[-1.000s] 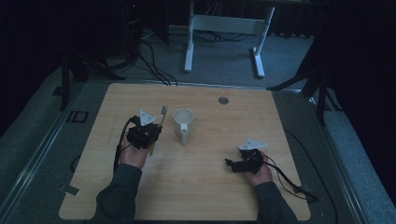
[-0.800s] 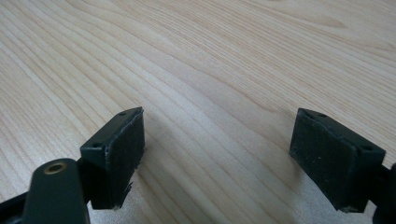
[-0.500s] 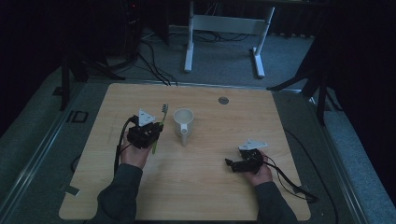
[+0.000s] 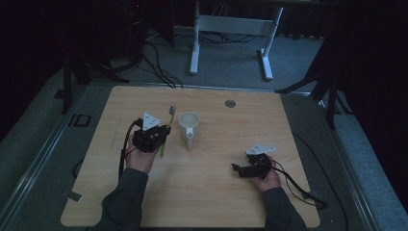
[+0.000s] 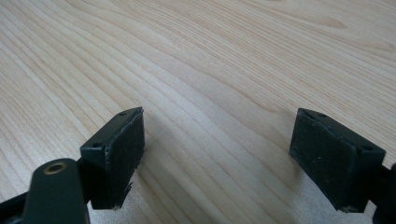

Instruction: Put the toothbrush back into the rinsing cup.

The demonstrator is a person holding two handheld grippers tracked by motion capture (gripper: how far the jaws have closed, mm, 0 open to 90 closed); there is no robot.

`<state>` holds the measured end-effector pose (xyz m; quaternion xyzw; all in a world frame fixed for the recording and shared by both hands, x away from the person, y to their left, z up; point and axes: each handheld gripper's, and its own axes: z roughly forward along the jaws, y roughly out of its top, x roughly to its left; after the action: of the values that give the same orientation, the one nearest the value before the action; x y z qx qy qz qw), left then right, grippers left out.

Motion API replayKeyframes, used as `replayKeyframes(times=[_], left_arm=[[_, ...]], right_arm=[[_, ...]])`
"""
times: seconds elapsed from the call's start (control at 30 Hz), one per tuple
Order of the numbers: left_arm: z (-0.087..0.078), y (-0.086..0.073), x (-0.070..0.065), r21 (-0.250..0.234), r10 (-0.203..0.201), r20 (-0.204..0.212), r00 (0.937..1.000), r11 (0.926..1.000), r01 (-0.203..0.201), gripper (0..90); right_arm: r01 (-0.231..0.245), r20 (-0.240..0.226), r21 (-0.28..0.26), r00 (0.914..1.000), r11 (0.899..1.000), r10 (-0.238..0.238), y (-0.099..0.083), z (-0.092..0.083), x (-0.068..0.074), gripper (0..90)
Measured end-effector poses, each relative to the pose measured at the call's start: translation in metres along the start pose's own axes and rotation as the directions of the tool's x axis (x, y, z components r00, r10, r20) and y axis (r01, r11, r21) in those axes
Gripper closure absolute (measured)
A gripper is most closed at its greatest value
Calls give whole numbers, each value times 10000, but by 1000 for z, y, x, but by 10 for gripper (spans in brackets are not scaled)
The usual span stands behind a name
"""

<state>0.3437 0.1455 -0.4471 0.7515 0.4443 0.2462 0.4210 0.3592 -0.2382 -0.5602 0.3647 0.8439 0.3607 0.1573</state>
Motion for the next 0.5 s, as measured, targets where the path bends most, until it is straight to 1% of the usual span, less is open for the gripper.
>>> replayKeyframes(times=[0.13, 0.2, 0.5], left_arm=[[-1, 1, -1, -120, 41, 16, 10000, 9999, -41, 809], [-1, 2, 0, -264, 35, 60, 10000, 9996, -33, 809], [-3, 3, -1, -583, 241, 232, 9994, 9980, -227, 809]], right_arm=[[0, 0, 0, 10000, 10000, 0, 0, 0, 0, 176], [0, 1, -1, 10000, 10000, 0, 0, 0, 0, 176], [20, 6, -12, 10000, 10000, -20, 0, 0, 0, 176]])
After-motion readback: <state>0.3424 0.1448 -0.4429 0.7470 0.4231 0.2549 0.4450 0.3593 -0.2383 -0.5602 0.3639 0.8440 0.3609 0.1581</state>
